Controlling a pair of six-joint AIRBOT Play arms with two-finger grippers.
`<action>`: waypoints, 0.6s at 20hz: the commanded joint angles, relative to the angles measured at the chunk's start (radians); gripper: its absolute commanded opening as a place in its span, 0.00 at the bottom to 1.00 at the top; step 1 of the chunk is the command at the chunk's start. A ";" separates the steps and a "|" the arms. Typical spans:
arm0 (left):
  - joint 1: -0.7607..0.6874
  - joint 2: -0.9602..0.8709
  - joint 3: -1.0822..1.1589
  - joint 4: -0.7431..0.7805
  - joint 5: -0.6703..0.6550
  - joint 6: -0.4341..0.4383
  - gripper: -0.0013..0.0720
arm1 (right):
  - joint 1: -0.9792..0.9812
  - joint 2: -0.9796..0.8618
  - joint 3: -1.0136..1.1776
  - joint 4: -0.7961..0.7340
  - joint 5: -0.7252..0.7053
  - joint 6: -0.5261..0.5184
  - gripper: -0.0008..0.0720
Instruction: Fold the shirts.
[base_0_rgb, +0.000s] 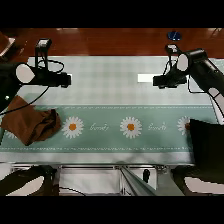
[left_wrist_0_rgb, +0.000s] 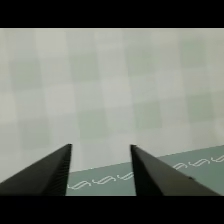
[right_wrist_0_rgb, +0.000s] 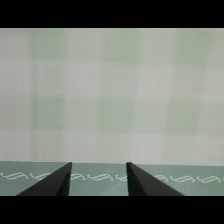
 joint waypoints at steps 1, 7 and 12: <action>0.009 0.001 0.033 0.090 -0.042 0.035 0.71 | 0.001 0.000 0.000 -0.056 0.059 -0.041 0.58; 0.269 0.188 -0.058 0.244 -0.266 -0.019 0.71 | 0.002 0.204 -0.214 -0.053 0.093 -0.110 0.58; 0.407 0.428 -0.481 0.090 -0.137 -0.027 0.71 | 0.002 0.430 -0.521 0.136 -0.090 -0.026 0.58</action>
